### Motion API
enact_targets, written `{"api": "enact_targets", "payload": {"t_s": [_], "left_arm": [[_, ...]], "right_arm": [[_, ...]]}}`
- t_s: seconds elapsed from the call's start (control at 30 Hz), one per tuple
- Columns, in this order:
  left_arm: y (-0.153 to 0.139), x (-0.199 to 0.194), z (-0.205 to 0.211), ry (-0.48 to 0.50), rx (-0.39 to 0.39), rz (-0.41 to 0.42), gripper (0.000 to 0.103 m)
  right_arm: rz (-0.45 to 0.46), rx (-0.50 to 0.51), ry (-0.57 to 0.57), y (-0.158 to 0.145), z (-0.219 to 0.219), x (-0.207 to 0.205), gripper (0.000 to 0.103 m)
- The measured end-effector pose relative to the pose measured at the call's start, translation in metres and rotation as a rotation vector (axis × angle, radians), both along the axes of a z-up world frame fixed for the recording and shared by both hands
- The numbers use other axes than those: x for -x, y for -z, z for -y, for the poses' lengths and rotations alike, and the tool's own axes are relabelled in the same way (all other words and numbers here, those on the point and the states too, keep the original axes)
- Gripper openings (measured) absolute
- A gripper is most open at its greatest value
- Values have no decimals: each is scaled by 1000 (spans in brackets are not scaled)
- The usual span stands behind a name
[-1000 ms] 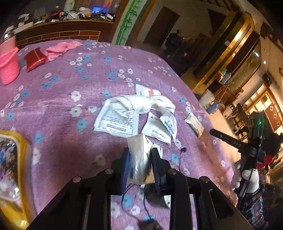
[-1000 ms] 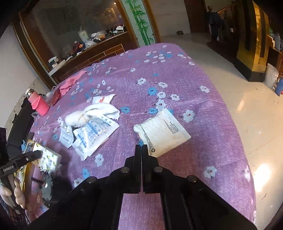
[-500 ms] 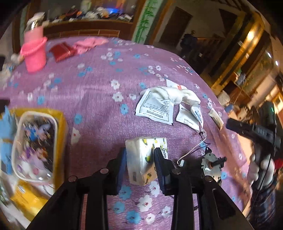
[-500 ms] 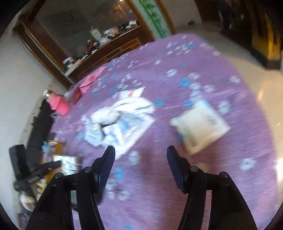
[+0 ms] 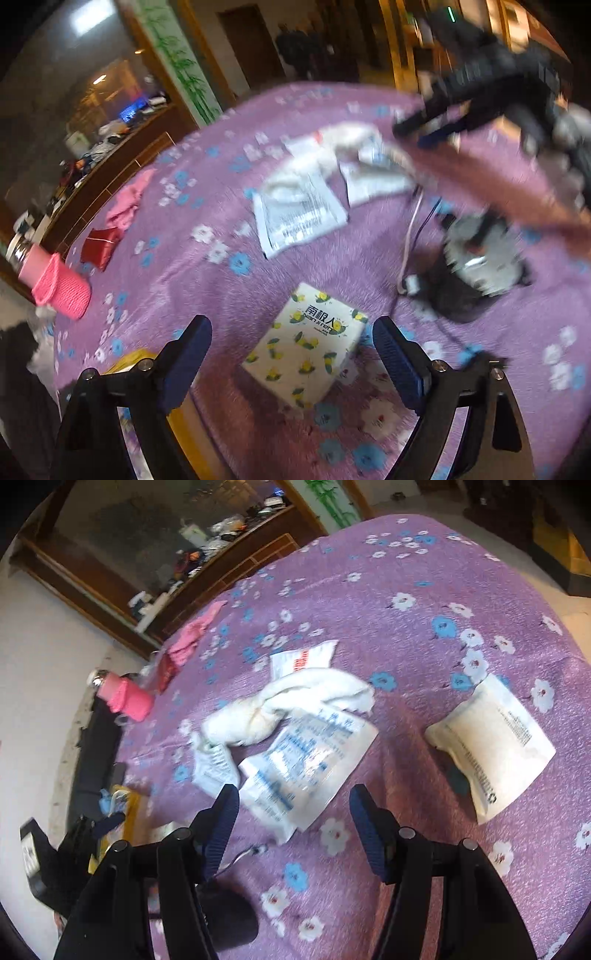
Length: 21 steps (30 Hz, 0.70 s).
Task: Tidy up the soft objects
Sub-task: 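Lift tissue pack with left gripper while right gripper grasps white cloth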
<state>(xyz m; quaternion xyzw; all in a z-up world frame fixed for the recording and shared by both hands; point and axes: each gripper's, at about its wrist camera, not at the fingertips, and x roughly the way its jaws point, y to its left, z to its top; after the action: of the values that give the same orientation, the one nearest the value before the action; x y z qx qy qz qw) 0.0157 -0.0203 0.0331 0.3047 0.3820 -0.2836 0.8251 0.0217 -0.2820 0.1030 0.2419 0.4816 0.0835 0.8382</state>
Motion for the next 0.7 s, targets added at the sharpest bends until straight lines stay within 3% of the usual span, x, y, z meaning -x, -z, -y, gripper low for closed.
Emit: {"api": "enact_targets", "payload": {"t_s": [0.07, 0.17, 0.2, 0.23, 0.3, 0.4, 0.43, 0.47, 0.5, 0.63, 0.7], "left_arm": [[13, -7, 11, 1, -37, -38, 91], [22, -7, 22, -14, -68, -32, 89], [21, -7, 23, -19, -57, -32, 85], [21, -8, 23, -23, -37, -68, 68], [19, -10, 19, -53, -2, -101, 66], [14, -9, 10, -95, 58, -113, 61], [11, -9, 4, -117, 88, -122, 61], [6, -10, -2, -134, 121, -132, 61], [0, -8, -12, -151, 164, -143, 61], [-19, 0, -30, -190, 277, -176, 61], [-27, 6, -43, -211, 340, -190, 61]], "right_arm": [[-16, 19, 31, 3, 0, -6, 61], [-62, -37, 74, 12, 3, -16, 63], [-78, -39, 94, 15, 4, -19, 65], [-88, -46, 107, 17, 2, -22, 68], [-101, -58, 118, 20, -3, -29, 77], [-114, -26, 148, 22, -14, -39, 76], [-126, -8, 160, 24, -16, -43, 71], [-127, -8, 174, 26, -16, -44, 41], [-121, -9, 183, 25, -15, -46, 2], [-127, -25, 159, 28, -4, -41, 1], [-116, 13, 163, 27, 1, -32, 2]]}}
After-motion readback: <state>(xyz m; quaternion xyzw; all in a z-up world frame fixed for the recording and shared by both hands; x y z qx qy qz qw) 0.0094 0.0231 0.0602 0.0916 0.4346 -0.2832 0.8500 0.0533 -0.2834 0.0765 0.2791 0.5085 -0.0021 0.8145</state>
